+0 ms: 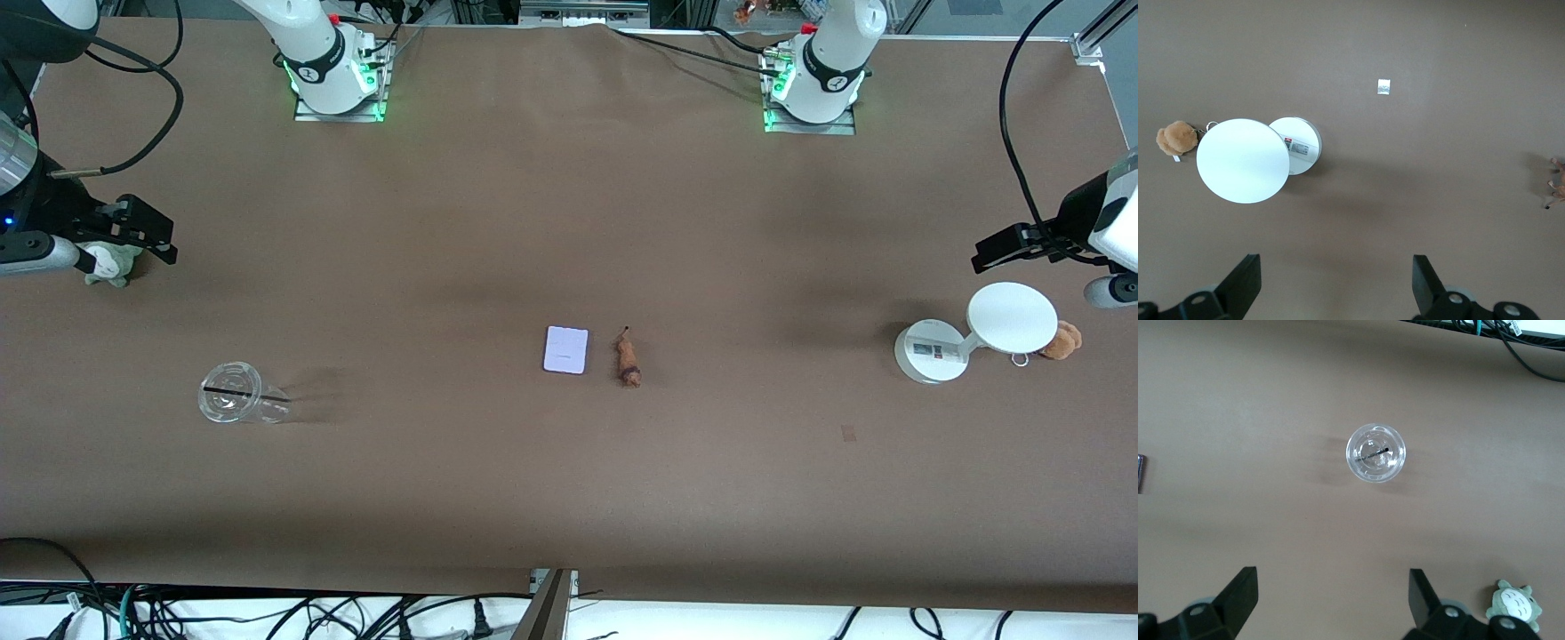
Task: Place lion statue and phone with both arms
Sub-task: 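Move the left gripper toward the lion statue while the right gripper rises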
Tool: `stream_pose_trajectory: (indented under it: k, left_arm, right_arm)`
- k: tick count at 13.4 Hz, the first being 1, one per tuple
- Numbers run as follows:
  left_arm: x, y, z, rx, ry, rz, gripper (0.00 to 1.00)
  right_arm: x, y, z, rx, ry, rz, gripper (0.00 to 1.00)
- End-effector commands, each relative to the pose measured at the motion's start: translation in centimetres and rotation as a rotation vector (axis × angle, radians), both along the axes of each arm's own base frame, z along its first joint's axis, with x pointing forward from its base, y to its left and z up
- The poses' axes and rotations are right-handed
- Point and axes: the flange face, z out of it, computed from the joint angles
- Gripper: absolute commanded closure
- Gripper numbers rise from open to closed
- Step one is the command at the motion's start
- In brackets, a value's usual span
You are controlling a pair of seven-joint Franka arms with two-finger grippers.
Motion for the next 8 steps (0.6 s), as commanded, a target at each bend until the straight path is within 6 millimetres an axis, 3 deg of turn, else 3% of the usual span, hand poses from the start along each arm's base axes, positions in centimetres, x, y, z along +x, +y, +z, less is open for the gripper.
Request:
stream_pose_trajectory:
  k: [1, 8]
  left_arm:
    - [0.32, 0.23, 0.55, -0.003, 0.004, -0.023, 0.0]
    - [0.33, 0.1, 0.44, -0.006, 0.009, -0.022, 0.0]
  right_arm:
    - [-0.06, 0.17, 0.7, -0.001, -0.02, 0.005, 0.0]
    - [-0.03, 0.44, 0.81, 0.0, -0.025, 0.01, 0.0]
